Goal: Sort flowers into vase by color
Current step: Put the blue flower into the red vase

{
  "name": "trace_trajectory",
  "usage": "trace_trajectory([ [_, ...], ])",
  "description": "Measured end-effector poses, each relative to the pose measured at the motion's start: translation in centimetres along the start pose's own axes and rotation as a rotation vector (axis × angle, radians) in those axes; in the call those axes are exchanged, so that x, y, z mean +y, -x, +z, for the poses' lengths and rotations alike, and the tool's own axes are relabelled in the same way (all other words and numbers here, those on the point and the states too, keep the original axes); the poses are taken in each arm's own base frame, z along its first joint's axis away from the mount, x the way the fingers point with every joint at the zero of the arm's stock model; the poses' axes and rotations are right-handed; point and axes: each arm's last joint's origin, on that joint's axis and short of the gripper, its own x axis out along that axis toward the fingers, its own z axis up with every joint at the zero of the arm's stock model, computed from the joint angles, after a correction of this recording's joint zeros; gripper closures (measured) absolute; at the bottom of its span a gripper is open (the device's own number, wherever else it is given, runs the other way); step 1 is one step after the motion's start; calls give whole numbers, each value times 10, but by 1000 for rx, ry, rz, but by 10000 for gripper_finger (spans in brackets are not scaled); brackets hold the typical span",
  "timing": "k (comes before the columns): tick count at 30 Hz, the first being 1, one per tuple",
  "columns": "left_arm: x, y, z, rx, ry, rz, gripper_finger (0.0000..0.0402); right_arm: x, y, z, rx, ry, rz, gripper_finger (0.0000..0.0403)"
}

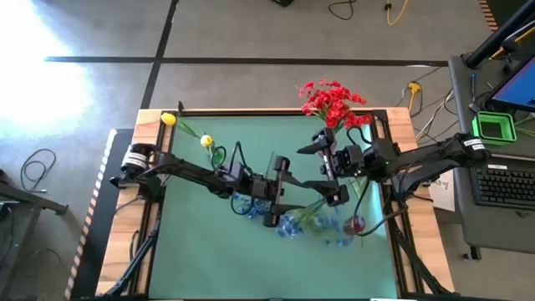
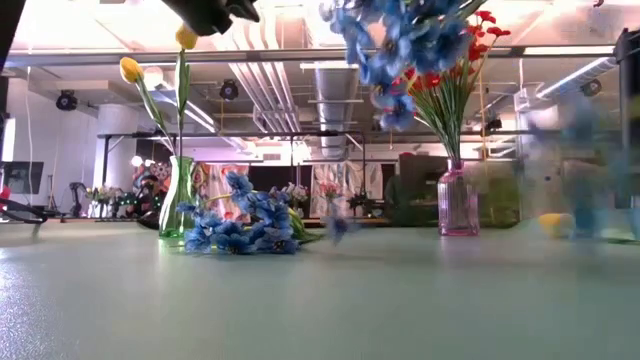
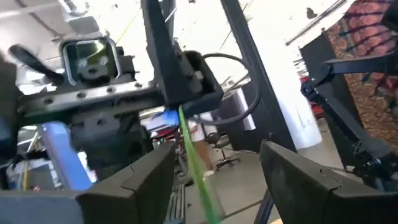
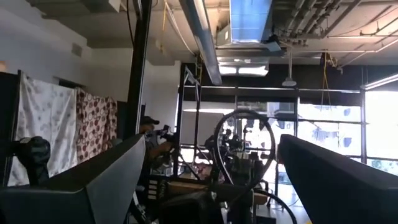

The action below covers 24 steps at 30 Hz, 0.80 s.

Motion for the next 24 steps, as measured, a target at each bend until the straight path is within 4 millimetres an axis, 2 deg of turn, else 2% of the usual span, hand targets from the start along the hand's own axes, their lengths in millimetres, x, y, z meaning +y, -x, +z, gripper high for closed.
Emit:
trace_trajectory([
  [10,10,-19,-7,11,-2,7,197,0,1,-1,19,-20,-6,39],
  [24,16,-18,-10,19,-12,20,253,-1,2,-1,32,-14,-36,39],
])
